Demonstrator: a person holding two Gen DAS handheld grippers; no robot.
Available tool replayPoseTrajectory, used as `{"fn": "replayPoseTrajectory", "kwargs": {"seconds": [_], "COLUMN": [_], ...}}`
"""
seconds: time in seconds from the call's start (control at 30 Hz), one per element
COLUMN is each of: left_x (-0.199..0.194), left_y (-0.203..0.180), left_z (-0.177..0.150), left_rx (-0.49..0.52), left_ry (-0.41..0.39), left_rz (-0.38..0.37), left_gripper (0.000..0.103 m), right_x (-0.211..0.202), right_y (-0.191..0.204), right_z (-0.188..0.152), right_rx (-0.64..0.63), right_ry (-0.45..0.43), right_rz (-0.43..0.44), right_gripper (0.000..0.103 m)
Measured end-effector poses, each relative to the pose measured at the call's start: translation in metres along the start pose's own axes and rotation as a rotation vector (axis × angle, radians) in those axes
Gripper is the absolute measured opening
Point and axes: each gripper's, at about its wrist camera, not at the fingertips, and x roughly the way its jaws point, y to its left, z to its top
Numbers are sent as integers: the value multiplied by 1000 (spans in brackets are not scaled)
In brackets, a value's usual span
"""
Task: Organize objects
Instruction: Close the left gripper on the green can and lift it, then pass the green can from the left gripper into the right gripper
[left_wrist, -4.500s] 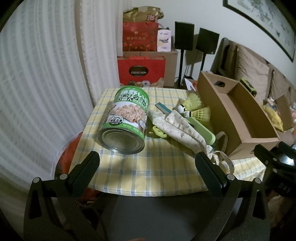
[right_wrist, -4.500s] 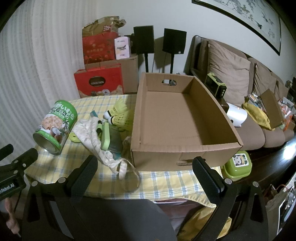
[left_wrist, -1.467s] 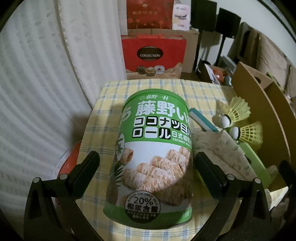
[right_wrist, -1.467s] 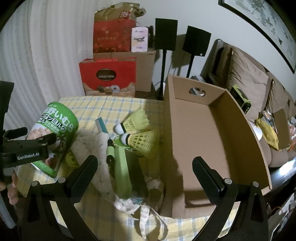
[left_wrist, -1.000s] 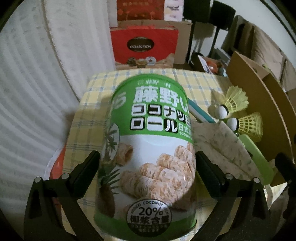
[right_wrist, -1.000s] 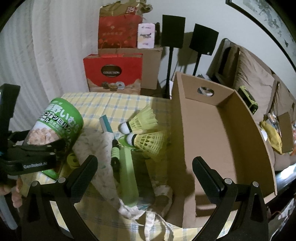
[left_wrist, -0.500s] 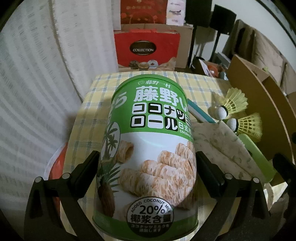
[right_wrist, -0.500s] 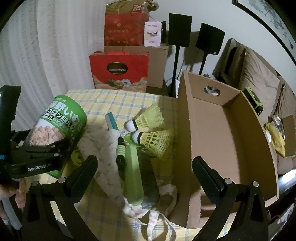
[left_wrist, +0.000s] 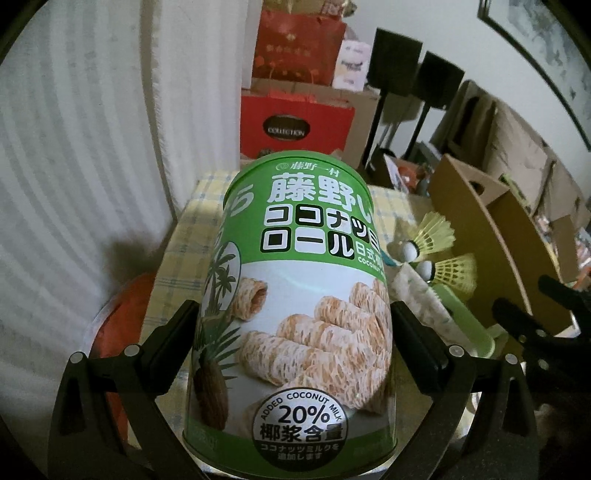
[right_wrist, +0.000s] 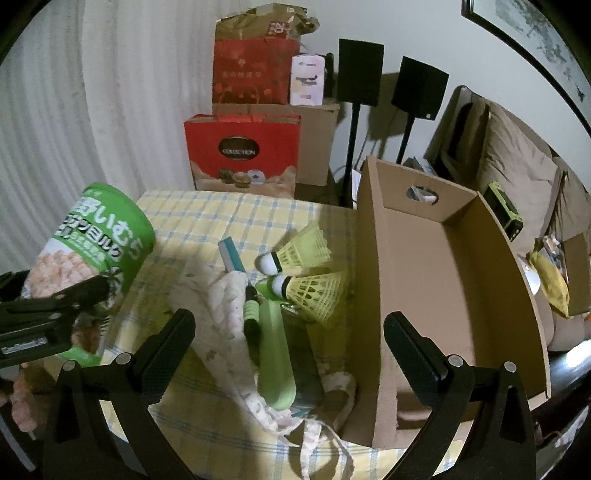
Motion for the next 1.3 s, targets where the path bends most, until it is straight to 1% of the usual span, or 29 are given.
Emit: {"fn": "replayPoseTrajectory", "kwargs": {"seconds": [0.2, 0.27, 0.3, 0.37, 0.5, 0.57, 0.7, 0.77, 0.9, 0.93, 1.0, 1.07, 1.2, 1.23, 1.27, 1.3], "left_x": [-21, -25, -27, -30, -35, -36, -36, -36, -33, -34, -34, -33, -33, -33, -33, -33], "left_y": [13, 18, 21, 25, 34, 36, 39, 40, 39, 39, 40, 39, 37, 37, 36, 35], "left_z": [-2, -3, -4, -6, -9, -9, -10, -11, -11, -11, -13, -13, -13, -13, -13, -14], "left_rx": [-31, -39, -42, -53, -84, -90, -93, -95, -98, -99, -99, -97, -97, -96, -95, -94], "left_ry": [-37, -40, -43, -47, -56, -58, -59, -60, -57, -57, -55, -54, -53, -52, -53, -53], "left_rz": [-12, -15, -16, -21, -38, -40, -43, -43, -46, -48, -54, -56, -59, -58, -59, -60], "left_gripper": [100, 100, 100, 100, 100, 100, 100, 100, 100, 100, 100, 100, 100, 100, 100, 100], "right_x": [1, 4, 6, 8, 16, 25, 46, 53, 67, 71, 76, 80, 85, 85, 86, 87], "right_y": [7, 9, 10, 9, 10, 16, 26, 32, 45, 46, 46, 48, 54, 54, 55, 55], "right_z": [1, 2, 3, 9, 24, 29, 29, 23, 11, 8, 3, 0, -7, -8, -9, -9], "right_rx": [-8, -16, -18, -19, -9, -23, -40, -48, -99, -101, -97, -95, -135, -139, -141, -143], "right_ry": [3, 14, 21, 34, 57, 81, 147, 168, 200, 213, 229, 241, 247, 247, 250, 250], "right_rz": [5, 26, 42, 78, 170, 188, 230, 241, 223, 218, 216, 215, 180, 179, 173, 168], "right_gripper": [102, 100, 98, 90, 87, 78, 69, 63, 54, 48, 43, 36, 27, 23, 15, 12]}}
